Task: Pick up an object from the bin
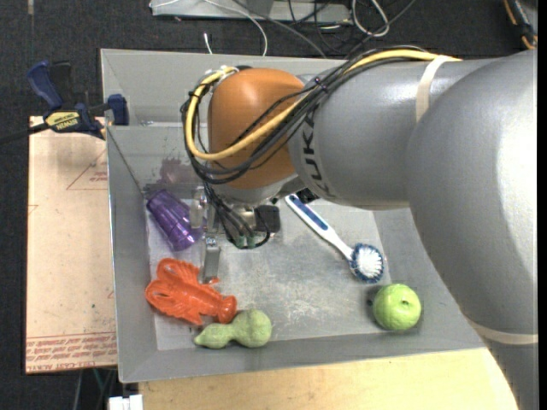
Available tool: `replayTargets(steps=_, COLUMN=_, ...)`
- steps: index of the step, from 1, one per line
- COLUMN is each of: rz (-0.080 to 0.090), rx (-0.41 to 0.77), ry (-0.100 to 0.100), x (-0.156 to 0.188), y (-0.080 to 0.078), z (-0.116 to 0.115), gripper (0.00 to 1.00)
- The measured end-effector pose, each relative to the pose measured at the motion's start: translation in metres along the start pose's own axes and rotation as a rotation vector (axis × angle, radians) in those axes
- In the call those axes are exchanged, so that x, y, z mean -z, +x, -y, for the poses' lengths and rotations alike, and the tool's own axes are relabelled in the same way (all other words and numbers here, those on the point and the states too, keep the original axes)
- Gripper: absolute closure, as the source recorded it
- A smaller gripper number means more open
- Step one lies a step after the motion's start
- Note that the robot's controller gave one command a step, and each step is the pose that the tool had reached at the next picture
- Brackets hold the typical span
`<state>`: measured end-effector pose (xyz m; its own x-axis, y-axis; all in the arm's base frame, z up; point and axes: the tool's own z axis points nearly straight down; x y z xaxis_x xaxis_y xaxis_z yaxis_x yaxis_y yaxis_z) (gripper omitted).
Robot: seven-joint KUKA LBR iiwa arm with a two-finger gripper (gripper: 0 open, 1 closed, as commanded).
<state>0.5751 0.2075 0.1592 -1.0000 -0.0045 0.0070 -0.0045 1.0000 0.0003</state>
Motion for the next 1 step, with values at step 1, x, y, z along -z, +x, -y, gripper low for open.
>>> replayTargets(steps=1, rz=0.008, rx=-0.005, ry=-0.002, x=0.005, y=-0.0021, z=0.0013, gripper=0.0)
